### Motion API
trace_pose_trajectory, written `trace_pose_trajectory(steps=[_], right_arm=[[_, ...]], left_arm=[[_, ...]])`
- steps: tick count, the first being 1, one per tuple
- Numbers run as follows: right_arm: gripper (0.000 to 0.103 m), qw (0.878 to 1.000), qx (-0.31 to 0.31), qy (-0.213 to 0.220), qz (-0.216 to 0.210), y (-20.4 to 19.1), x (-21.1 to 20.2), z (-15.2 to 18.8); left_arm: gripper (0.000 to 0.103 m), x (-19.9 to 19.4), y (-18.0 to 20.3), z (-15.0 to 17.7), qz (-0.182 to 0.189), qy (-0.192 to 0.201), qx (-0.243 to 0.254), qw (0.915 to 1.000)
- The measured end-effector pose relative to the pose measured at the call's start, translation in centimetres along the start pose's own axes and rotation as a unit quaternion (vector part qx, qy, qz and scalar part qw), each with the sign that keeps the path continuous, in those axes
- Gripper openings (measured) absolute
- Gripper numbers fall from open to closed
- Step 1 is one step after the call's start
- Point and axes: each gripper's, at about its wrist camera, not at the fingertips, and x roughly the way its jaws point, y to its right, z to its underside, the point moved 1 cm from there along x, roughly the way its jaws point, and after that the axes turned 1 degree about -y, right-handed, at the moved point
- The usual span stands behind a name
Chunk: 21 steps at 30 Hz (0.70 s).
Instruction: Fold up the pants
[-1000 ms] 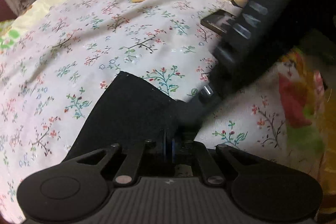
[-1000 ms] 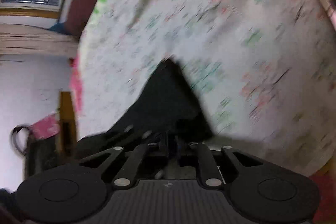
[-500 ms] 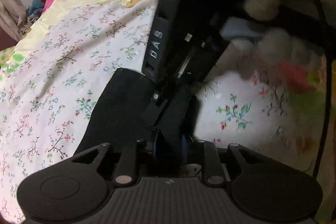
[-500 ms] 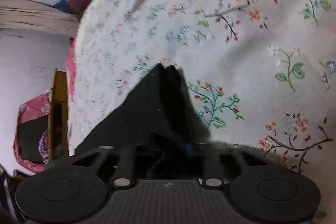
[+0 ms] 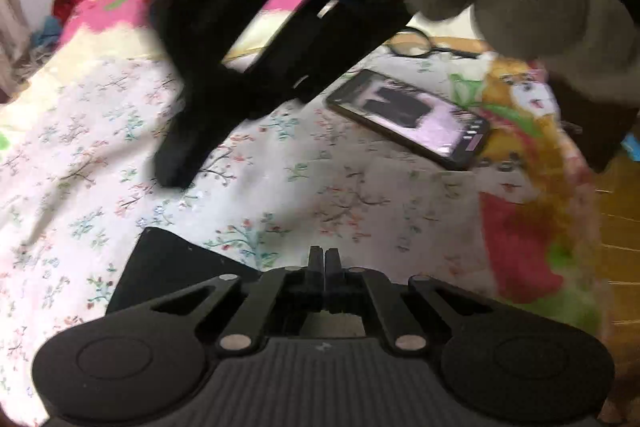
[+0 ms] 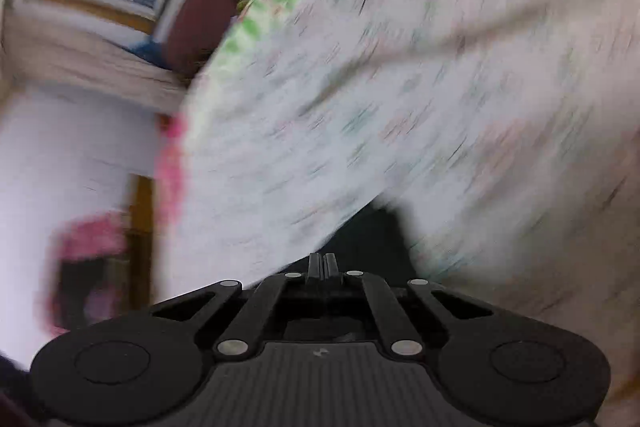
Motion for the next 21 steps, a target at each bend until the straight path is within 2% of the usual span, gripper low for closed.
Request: trace_pose_trajectory(steps=[2,4,8,11,13,14,16,17,18,19,21], right_arm=[[0.0,1.0,0.004,0.001,0.011,0.8,-0.6,0.1],[0.0,1.0,-0.008,-0.016,0.008,0.2,0.5,0.6],[0.0,0.997,-0.033,-0.058,-0.034,-2.4,4.3,1.7],[0.0,0.993,-0.05,-0.101,-0.026,-3.6,8.7,2.7],[0.0,0.989,-0.071,-0.132,0.005,-3.8,11.1,3.9],[0.0,0.986,-0.074,-0.144,0.044,-3.6,11.9,4.5],[0.0,0.982,-0.056,-0.16,0.087,-3.0,12.7,5.4],[0.0,0.982,-0.047,-0.157,0.098,-3.1,12.7,5.6],[0.0,0.98,-0.05,-0.152,0.118,-4.0,12.4,5.7],[0.0,0.977,-0.074,-0.142,0.14,-5.7,12.2,6.0],[0.0,0.969,-0.142,-0.117,0.162,-10.5,11.9,7.0]], left_arm=[[0.014,-0.3,-1.5,0.0,0.005,-0.007,-0.045,0.9989],[0.014,-1.5,-2.7,0.4,0.006,-0.008,-0.071,0.9974],[0.014,-4.9,-4.6,2.2,-0.033,-0.022,-0.11,0.9931],[0.017,-7.7,-6.1,4.9,-0.087,-0.043,-0.135,0.9861],[0.019,-9.4,-7.4,7.4,-0.131,-0.059,-0.161,0.9765],[0.02,-10.0,-8.2,9.1,-0.153,-0.072,-0.179,0.9692],[0.021,-11.0,-9.8,13.5,-0.182,-0.106,-0.229,0.9503],[0.022,-11.3,-10.4,16.1,-0.193,-0.14,-0.252,0.9379],[0.022,-11.8,-10.6,18.1,-0.198,-0.156,-0.266,0.9305],[0.024,-13.2,-10.6,20.1,-0.2,-0.154,-0.276,0.9273],[0.024,-15.9,-10.3,22.2,-0.198,-0.137,-0.287,0.927]])
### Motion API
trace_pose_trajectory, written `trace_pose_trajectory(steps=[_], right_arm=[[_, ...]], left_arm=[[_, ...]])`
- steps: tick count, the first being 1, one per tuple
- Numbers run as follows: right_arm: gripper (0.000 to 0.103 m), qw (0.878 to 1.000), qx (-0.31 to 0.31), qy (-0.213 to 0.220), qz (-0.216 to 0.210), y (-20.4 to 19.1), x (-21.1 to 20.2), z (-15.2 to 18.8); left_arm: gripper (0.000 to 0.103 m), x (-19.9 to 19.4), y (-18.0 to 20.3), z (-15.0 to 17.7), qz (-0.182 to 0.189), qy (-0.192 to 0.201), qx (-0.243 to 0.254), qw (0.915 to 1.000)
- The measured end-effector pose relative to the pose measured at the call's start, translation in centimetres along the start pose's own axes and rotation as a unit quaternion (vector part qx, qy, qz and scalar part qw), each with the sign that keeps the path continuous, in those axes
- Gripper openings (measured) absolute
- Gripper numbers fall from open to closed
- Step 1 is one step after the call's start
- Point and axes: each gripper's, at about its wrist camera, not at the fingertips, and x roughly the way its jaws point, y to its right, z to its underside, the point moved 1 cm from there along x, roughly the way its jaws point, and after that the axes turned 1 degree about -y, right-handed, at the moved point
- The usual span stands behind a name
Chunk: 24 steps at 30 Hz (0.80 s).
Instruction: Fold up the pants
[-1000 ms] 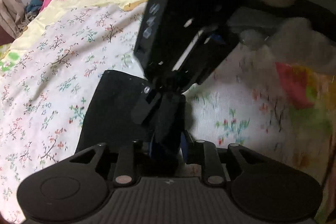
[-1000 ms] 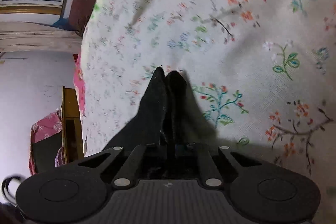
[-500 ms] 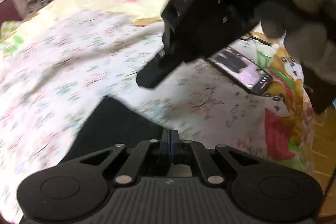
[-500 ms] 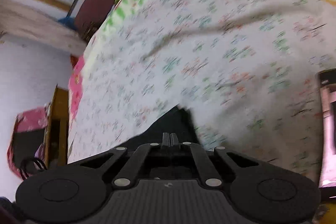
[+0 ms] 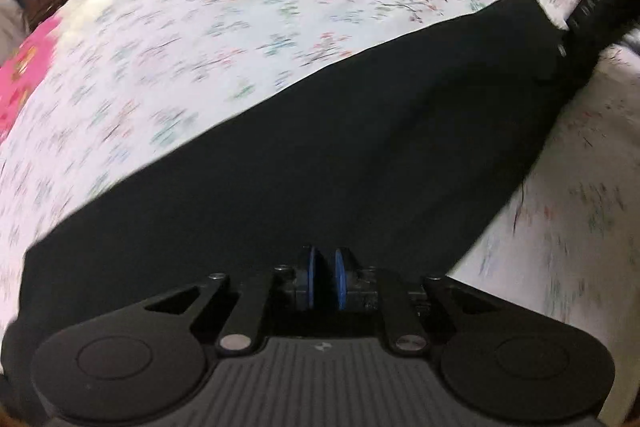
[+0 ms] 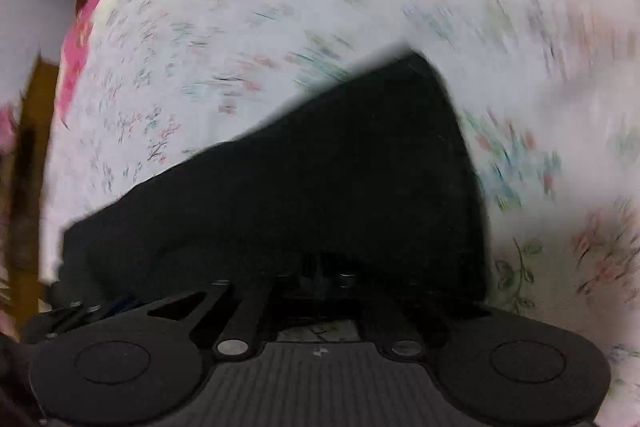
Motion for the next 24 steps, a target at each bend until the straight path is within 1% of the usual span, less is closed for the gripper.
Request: trace_pose_trajectory(steps=[2,3,4,5,7,9,10,11,13,14,15,16,17,18,19,21,23,24], right_arm=[[0.0,0.999,-0.047,0.013,-0.015,-4.8,-0.6,0.0],[0.0,0.997,-0.074,0.02,-0.01,-7.9,-0.7,0.3],[0.0,0.995,-0.099,0.027,-0.009,-10.6,-0.5,0.5],[0.0,0.992,-0.123,0.028,-0.019,-13.2,0.0,0.8],[0.0,0.986,-0.158,0.007,-0.047,-17.9,2.0,1.6],[0.002,0.981,-0.179,-0.03,-0.068,-22.1,5.1,2.6],[0.002,0.979,-0.181,-0.047,-0.074,-23.8,6.7,3.1],[0.002,0.978,-0.184,-0.062,-0.078,-24.8,7.6,3.6],[0.002,0.973,-0.192,-0.085,-0.092,-28.2,9.5,4.6],[0.002,0.97,-0.2,-0.093,-0.099,-29.7,10.0,5.1],[0.002,0.967,-0.211,-0.099,-0.102,-31.3,10.4,5.4],[0.002,0.964,-0.223,-0.101,-0.102,-32.7,10.7,5.7],[0.002,0.962,-0.232,-0.102,-0.102,-33.4,10.6,5.8],[0.002,0.96,-0.24,-0.101,-0.105,-34.8,10.8,5.5],[0.002,0.959,-0.245,-0.096,-0.107,-35.5,10.6,5.0],[0.005,0.955,-0.261,-0.086,-0.112,-37.0,11.0,3.2],[0.016,0.951,-0.272,-0.081,-0.126,-38.3,12.0,1.1],[0.017,0.947,-0.279,-0.078,-0.136,-38.9,12.5,0.0]], left_arm=[[0.024,-1.7,-2.1,1.8,0.0,0.01,-0.019,0.9998],[0.025,-2.5,-3.3,2.8,-0.002,0.014,-0.027,0.9995],[0.025,-3.3,-4.7,3.7,-0.011,0.018,-0.036,0.9991],[0.025,-3.8,-6.2,4.6,-0.023,0.021,-0.047,0.9984],[0.025,-4.6,-9.4,6.6,-0.04,0.021,-0.071,0.9964],[0.025,-4.9,-13.3,9.3,-0.075,0.008,-0.107,0.9914],[0.025,-4.9,-15.5,11.4,-0.091,-0.009,-0.13,0.9873],[0.028,-4.6,-17.3,13.3,-0.109,-0.03,-0.148,0.9825],[0.028,-4.5,-20.7,17.6,-0.133,-0.068,-0.188,0.9708],[0.028,-5.0,-22.2,19.6,-0.133,-0.072,-0.214,0.9651],[0.028,-5.9,-23.6,21.1,-0.117,-0.061,-0.239,0.9621],[0.028,-6.6,-24.6,21.9,-0.106,-0.053,-0.259,0.9586],[0.03,-7.0,-25.6,22.4,-0.113,-0.06,-0.27,0.9543],[0.03,-7.4,-26.3,22.6,-0.121,-0.064,-0.274,0.9518],[0.03,-7.9,-26.8,22.8,-0.122,-0.061,-0.276,0.9515],[0.029,-9.2,-26.8,22.1,-0.117,-0.035,-0.276,0.9535],[0.03,-10.3,-27.1,20.0,-0.12,0.001,-0.252,0.9603],[0.03,-10.5,-27.0,19.1,-0.126,0.017,-0.238,0.9631]])
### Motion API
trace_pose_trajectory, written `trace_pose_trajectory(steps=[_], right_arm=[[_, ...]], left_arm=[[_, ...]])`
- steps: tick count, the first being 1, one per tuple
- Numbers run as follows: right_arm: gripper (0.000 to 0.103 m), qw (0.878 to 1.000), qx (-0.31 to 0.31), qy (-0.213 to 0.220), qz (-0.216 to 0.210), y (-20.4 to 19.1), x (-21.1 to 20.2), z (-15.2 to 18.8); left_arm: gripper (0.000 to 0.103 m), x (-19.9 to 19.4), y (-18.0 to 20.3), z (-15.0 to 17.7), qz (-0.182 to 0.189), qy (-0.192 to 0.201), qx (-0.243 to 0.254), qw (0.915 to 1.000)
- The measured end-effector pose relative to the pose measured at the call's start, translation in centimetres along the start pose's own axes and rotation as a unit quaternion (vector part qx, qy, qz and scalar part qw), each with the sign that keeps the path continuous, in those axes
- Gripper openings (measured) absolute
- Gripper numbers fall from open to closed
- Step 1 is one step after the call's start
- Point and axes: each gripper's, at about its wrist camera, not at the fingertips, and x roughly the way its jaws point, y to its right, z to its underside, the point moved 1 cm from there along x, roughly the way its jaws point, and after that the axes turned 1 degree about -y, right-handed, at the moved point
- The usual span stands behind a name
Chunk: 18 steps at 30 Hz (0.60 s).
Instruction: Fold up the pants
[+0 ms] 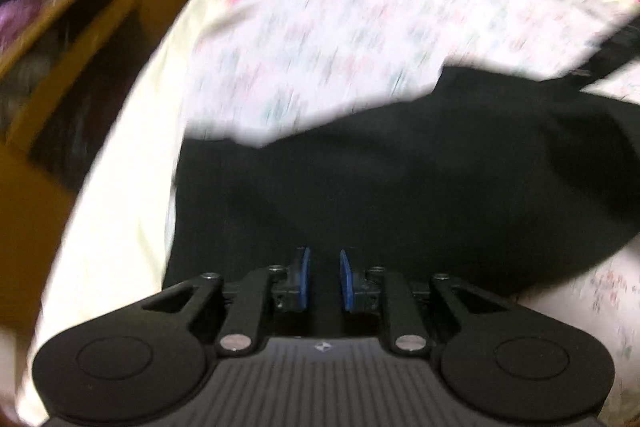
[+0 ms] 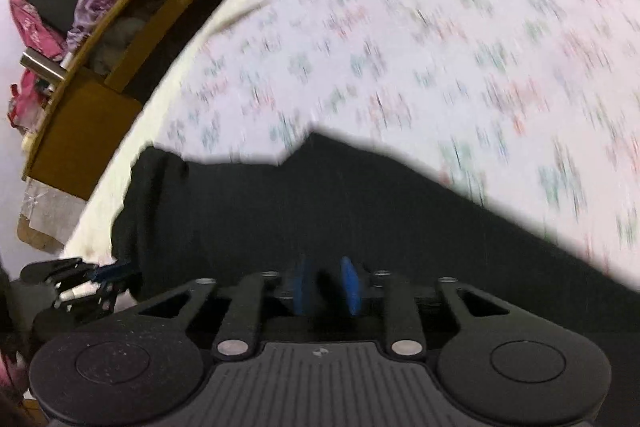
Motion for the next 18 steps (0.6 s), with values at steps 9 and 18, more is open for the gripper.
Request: trace_pose_trajectory(steps=[9,18], right_arm=[[0.027,0.989,-0.047,-0.096,-0.105,3.1,6.8,-5.3],[0.026,0.952,-0.108,-0.159,-0.237,1.7,7.0,-7.9]], left_arm=[[0.032,6.0,0.7,-3.4,-0.006,0.015,0.054,0.9984],[0.036,7.8,0.8,-1.9,-0.01,-0.026,0.051,0.9983]])
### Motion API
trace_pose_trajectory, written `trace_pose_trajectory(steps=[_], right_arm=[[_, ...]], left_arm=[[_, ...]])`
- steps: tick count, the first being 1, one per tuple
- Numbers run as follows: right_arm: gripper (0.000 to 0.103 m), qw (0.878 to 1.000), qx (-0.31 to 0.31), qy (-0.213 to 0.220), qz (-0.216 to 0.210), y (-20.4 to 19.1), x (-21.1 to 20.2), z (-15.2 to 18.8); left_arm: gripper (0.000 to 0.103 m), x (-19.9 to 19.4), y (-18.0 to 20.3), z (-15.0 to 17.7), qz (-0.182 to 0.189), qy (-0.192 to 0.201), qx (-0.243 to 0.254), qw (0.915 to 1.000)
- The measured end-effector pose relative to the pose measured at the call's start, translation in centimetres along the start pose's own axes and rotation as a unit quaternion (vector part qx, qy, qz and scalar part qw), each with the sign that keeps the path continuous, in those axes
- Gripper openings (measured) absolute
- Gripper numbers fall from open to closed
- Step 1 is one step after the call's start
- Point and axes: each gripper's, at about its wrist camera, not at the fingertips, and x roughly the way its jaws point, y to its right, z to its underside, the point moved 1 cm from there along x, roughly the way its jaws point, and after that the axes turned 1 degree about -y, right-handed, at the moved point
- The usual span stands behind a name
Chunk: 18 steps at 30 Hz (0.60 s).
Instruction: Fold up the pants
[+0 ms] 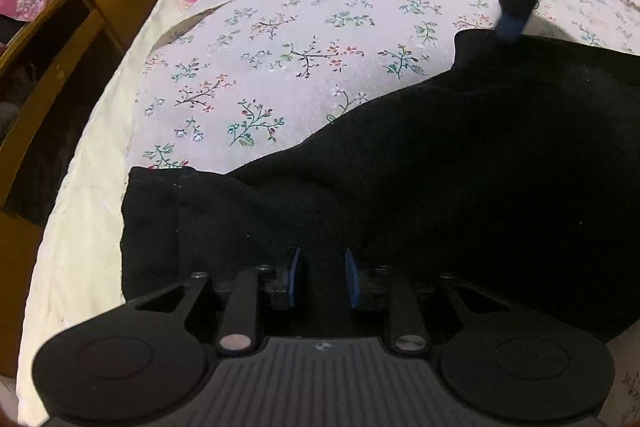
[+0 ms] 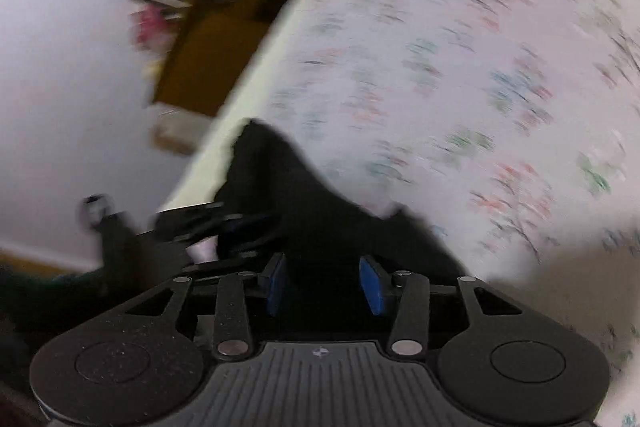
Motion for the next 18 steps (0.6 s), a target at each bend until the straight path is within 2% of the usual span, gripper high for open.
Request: trace_pose_trajectory(steps=[2,5,7,10,13,15,18], right_arm=[[0.027,0.999,-0.017,0.003,0.036,0.6,-0.1,-0.9],[0.027,0.999,0.0,-0.015,0.04,2.9,0.7,-1.4],[0.027,0.999,0.009,-0.045,0.005,3.3,1.7,-1.0],[0.027,0.996,-0.011,-0.083,-0.042,2.0,2.7,0.1],[0.03,0.99,0.009,-0.102,-0.095,1.7,3.4,0.7],[0.031,0.99,0.015,-0.102,-0.1,1.7,3.8,1.0],[0.031,0.99,0.023,-0.108,-0.083,1.8,4.6,1.3]], left_arm=[[0.036,0.3,0.1,0.0,0.002,-0.006,-0.004,1.0],[0.036,0.1,0.4,0.0,-0.001,-0.01,-0.001,1.0],[0.036,0.2,0.7,-0.1,-0.004,-0.013,0.005,0.9999],[0.036,0.3,0.9,-0.3,-0.006,-0.019,0.013,0.9997],[0.037,0.9,0.8,-0.7,-0.005,-0.024,0.016,0.9996],[0.037,0.8,0.9,-0.7,-0.005,-0.025,0.02,0.9995],[0.037,0.7,0.9,-0.6,-0.005,-0.022,0.028,0.9994]])
